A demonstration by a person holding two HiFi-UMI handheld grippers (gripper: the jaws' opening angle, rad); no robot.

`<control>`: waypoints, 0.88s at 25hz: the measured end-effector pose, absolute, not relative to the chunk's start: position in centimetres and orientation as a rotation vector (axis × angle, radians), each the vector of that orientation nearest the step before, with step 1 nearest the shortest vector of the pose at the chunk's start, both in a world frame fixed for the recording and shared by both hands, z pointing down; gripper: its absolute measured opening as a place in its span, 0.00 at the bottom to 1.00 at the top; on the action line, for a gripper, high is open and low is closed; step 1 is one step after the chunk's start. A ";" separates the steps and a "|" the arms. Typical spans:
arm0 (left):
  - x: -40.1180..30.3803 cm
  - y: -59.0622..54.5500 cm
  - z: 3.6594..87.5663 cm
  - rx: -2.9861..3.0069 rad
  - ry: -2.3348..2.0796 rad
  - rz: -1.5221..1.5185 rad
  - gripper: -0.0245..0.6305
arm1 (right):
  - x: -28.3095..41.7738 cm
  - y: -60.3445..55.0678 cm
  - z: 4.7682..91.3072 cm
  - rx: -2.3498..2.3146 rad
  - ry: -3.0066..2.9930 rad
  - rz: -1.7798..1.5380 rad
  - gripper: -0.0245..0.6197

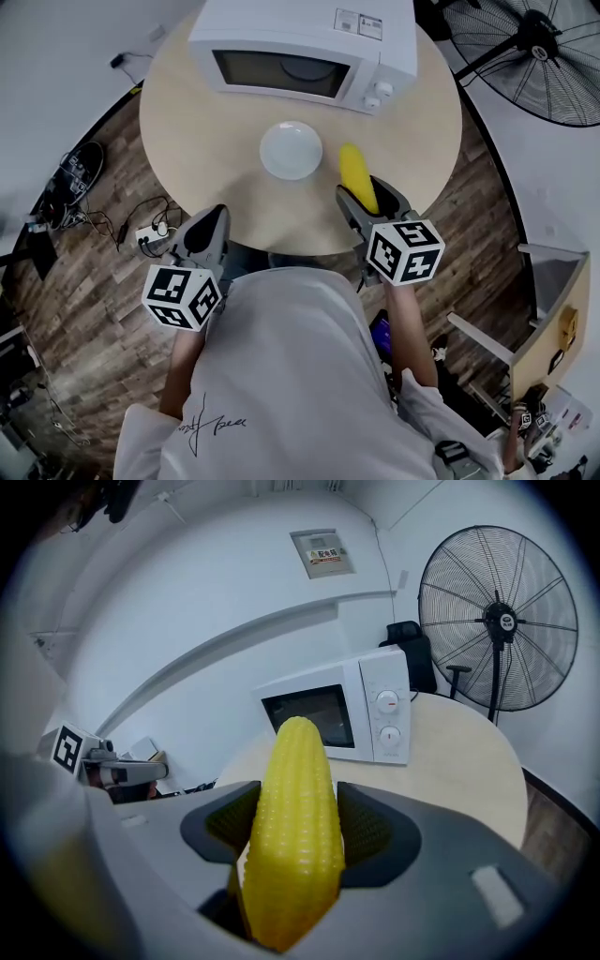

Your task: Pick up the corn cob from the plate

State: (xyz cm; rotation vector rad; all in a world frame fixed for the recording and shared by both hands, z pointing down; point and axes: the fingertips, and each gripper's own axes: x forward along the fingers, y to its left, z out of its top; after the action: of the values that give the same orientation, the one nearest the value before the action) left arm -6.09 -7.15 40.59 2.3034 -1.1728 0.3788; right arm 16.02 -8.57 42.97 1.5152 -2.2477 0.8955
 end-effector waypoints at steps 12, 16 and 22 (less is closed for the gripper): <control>-6.7 -7.1 40.4 2.292 -1.202 0.360 0.03 | 17.1 -7.3 41.6 1.593 -2.279 0.869 0.45; -6.4 -6.9 40.6 2.291 -1.187 0.361 0.03 | 17.1 -7.1 41.5 1.579 -2.304 0.852 0.45; -6.2 -6.7 40.6 2.286 -1.178 0.355 0.03 | 17.1 -6.9 41.3 1.549 -2.329 0.818 0.45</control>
State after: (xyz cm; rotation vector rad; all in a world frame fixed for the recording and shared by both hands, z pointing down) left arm -6.19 -6.66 40.63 2.2864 -1.1783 0.3546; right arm 17.05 -6.94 41.29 1.5489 -2.3287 0.8181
